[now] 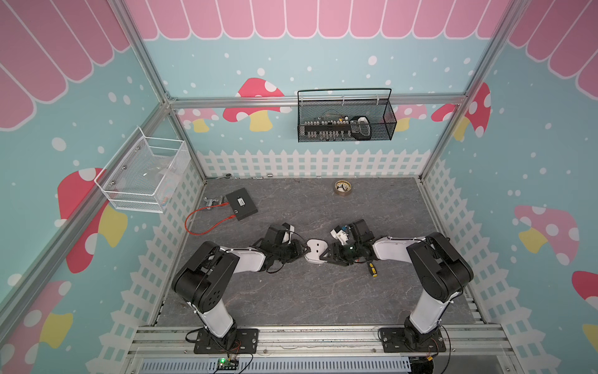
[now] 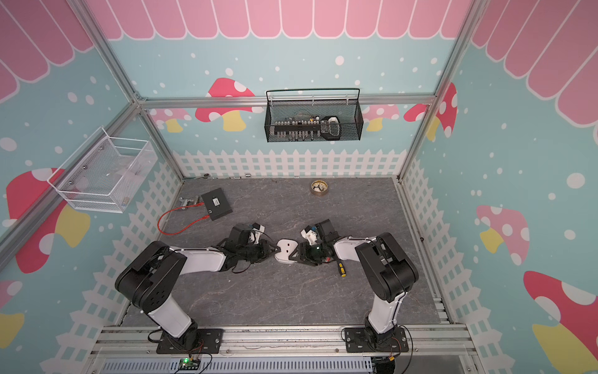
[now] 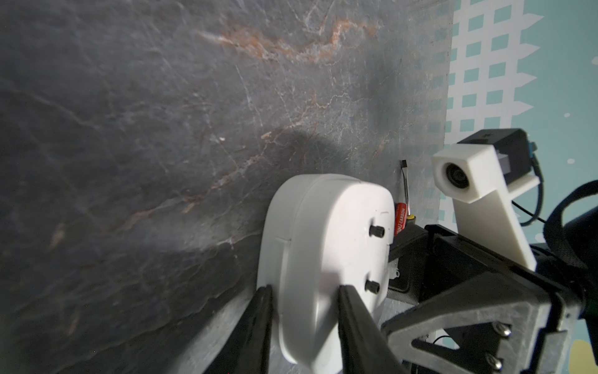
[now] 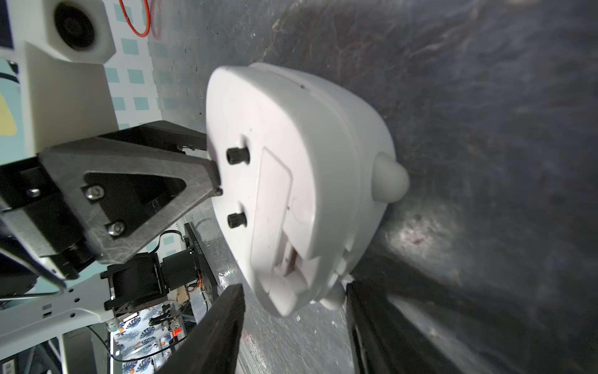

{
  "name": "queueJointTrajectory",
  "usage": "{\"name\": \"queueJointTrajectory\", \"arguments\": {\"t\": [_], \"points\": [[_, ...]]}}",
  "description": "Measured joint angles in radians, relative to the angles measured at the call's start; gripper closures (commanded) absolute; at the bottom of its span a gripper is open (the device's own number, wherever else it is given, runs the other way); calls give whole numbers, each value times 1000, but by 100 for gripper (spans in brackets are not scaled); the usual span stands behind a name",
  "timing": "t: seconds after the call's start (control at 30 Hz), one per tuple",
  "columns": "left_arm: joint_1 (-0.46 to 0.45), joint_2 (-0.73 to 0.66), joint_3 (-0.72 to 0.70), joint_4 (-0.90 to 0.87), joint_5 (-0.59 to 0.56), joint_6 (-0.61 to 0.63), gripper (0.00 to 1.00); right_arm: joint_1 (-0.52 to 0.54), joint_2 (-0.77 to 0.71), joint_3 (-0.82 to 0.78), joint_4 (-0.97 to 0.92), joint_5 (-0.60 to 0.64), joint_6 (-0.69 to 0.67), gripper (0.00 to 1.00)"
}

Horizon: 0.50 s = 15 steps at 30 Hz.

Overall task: Remove the battery from the alarm
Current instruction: Install the cover on the alarm.

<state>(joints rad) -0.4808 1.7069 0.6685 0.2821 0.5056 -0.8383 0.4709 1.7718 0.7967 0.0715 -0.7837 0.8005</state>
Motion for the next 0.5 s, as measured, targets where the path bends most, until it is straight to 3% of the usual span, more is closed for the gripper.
{"name": "queueJointTrajectory", "arguments": {"t": [0.33,0.5], "points": [[0,37,33,45,-24,3,65,7,-74,-8,-2,-21,63,61],[-28,56,33,64,-24,4,65,49,-114,97,-22,-42,51,61]]}}
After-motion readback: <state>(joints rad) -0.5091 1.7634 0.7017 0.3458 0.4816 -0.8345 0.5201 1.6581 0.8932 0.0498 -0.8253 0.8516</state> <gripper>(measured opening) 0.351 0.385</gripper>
